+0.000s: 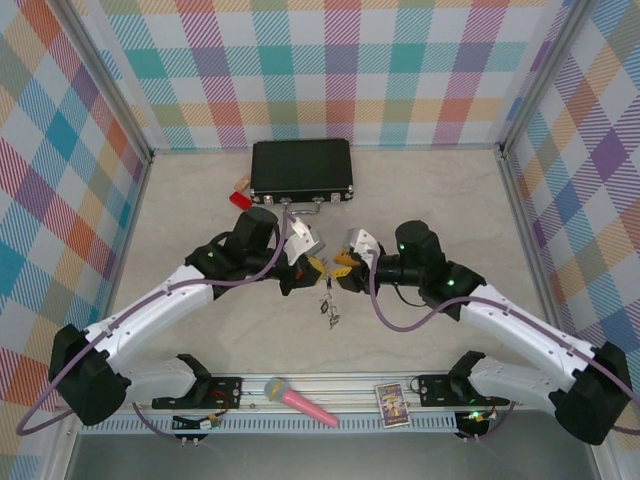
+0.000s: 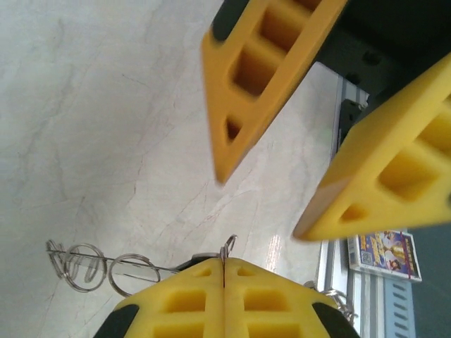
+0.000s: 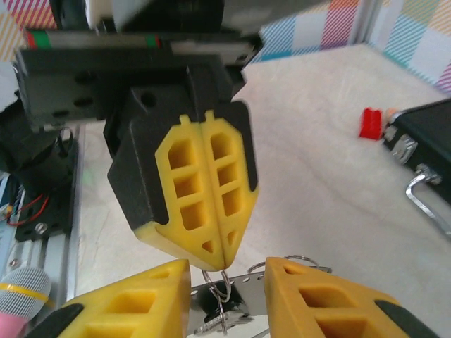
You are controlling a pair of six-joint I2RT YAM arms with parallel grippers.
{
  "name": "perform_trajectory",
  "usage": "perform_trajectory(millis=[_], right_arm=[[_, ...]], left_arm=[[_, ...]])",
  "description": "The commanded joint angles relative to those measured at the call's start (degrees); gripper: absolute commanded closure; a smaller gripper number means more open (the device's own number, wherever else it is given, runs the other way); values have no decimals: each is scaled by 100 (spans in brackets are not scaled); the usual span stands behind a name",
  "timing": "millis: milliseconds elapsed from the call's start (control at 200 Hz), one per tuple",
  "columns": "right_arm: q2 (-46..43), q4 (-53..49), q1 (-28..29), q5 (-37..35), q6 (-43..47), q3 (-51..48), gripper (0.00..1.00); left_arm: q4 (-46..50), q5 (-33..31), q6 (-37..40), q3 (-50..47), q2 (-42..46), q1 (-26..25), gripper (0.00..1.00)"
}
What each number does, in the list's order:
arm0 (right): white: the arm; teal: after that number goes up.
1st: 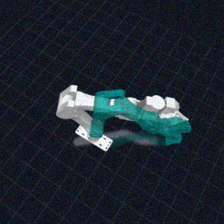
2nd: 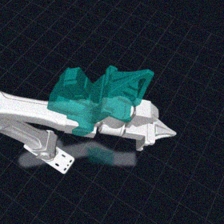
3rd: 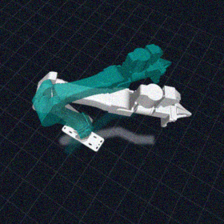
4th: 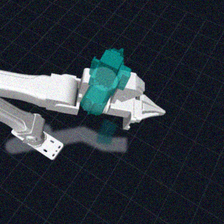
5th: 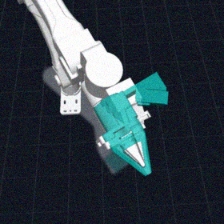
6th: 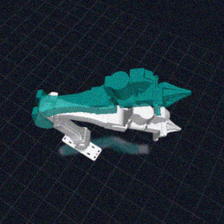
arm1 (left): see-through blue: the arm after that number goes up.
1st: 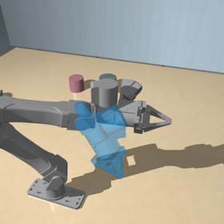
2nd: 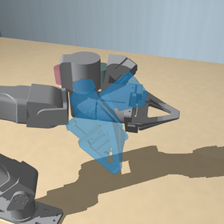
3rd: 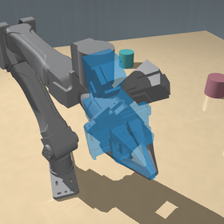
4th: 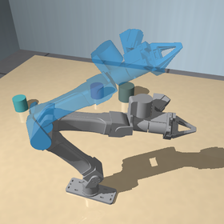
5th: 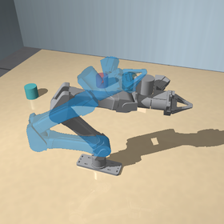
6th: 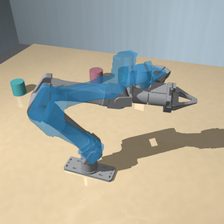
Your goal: Put the keys on the keyring
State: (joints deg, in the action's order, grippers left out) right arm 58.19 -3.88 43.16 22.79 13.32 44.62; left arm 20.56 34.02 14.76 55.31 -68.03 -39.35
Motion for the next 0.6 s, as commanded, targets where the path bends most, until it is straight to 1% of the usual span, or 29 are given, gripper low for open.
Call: perform_trajectory(millis=[0,90,225,595], right_arm=[[-343,529,0,-469,-273,-277,65],[-625,767,-8,-781,-337,-495,65],[-903,1033,-9,-981,-378,-758,64],[-1023,1306,-5,-1233,-452,-747,64]], left_arm=[[-1031,-71,-421,-184,334,-36,100],[-1597,-119,-707,-361,498,-37,100],[-2659,-242,-1211,-670,690,-37,100],[-5738,-518,-2555,-1389,599,-80,100]])
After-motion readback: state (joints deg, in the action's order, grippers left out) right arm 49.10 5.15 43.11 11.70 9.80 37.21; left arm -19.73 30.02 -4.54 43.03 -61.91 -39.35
